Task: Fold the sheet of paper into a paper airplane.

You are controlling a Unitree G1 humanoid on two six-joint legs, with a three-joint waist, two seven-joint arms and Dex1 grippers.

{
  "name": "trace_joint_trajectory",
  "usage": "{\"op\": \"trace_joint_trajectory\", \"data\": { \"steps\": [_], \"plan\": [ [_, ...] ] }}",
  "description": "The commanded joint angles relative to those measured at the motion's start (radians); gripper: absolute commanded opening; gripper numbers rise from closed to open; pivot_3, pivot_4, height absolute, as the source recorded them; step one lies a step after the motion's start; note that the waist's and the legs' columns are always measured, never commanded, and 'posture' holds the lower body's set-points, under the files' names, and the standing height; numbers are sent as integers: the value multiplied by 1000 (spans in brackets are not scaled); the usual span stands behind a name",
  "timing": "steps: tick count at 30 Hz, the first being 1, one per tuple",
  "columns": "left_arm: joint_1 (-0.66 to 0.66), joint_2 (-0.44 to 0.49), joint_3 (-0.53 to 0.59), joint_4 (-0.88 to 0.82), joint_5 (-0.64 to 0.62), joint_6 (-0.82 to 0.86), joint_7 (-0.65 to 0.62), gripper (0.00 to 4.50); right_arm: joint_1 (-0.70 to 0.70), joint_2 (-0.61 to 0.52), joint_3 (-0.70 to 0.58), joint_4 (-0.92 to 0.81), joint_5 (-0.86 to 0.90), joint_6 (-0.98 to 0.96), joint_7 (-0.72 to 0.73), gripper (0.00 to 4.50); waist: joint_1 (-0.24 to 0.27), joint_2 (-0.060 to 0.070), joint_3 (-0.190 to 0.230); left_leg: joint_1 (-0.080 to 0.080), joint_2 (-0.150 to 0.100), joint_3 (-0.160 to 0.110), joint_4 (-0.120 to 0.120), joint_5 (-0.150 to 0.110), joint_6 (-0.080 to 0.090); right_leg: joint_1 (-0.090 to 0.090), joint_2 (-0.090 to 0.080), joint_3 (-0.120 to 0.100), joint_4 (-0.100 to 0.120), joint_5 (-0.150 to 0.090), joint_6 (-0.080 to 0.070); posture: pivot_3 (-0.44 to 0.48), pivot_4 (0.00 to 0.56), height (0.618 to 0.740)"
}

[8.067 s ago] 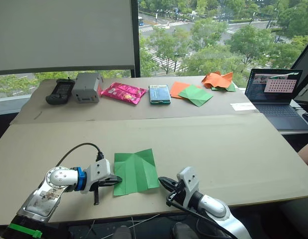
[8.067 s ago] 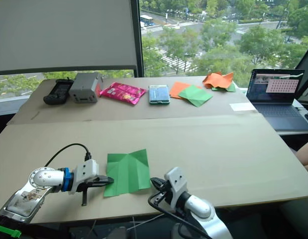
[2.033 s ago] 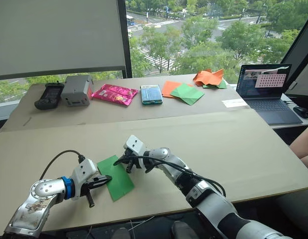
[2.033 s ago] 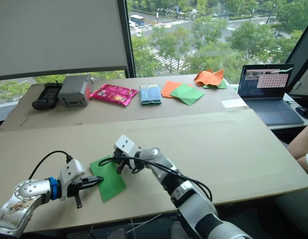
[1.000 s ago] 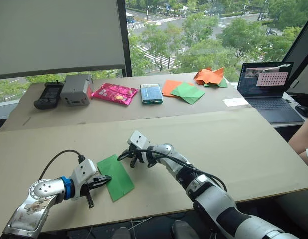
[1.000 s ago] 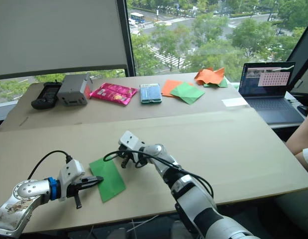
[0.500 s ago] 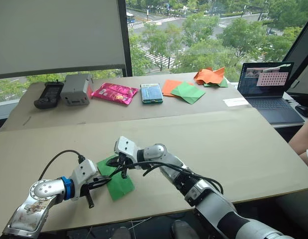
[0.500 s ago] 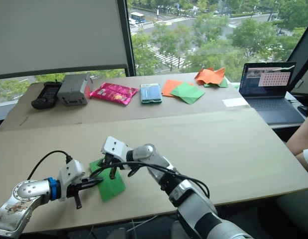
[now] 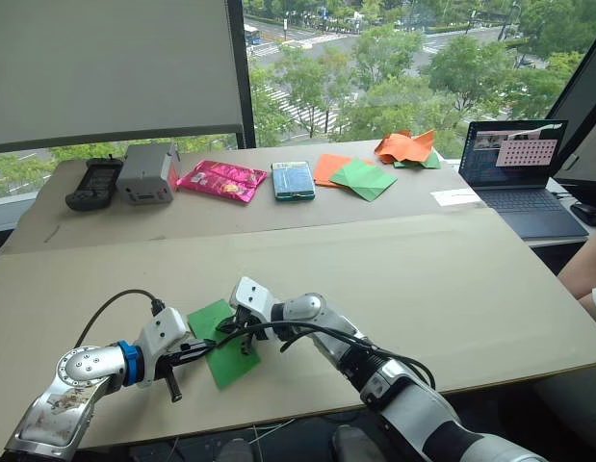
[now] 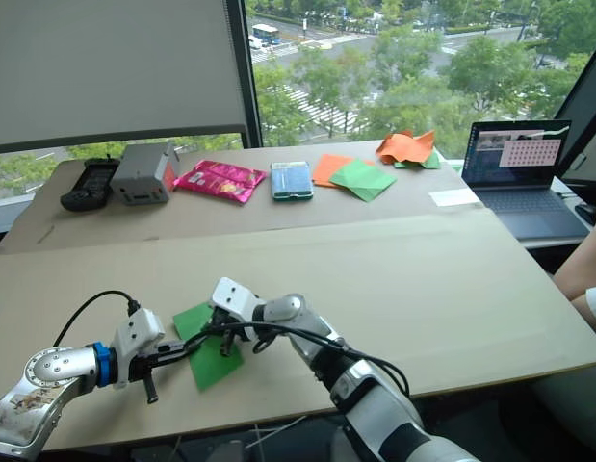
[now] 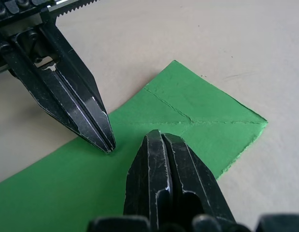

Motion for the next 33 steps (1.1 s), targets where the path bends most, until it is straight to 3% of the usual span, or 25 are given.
{"op": "trace_joint_trajectory", "data": {
  "steps": [1, 15, 33],
  "plan": [
    [17, 16, -25, 33, 36, 14, -5, 0, 28, -9, -17, 0, -19, 10, -6, 63, 0, 0, 0, 0, 0, 0, 0, 0, 0, 0, 0, 0, 0, 0, 0, 0, 150, 725],
    [-1, 18, -34, 48, 41, 5, -15, 0, 10, -18, -48, 42, -29, 3, -26, 63, 1, 0, 0, 0, 0, 0, 0, 0, 0, 1, 0, 0, 0, 0, 0, 0, 150, 725],
    [-20, 17, -46, 64, 43, -6, -21, 0, 75, -90, -28, -92, -60, 64, 13, 63, 4, 1, -1, 0, 0, 0, 0, 0, 0, 1, 0, 0, 0, 0, 0, 0, 150, 725]
  ]
}}
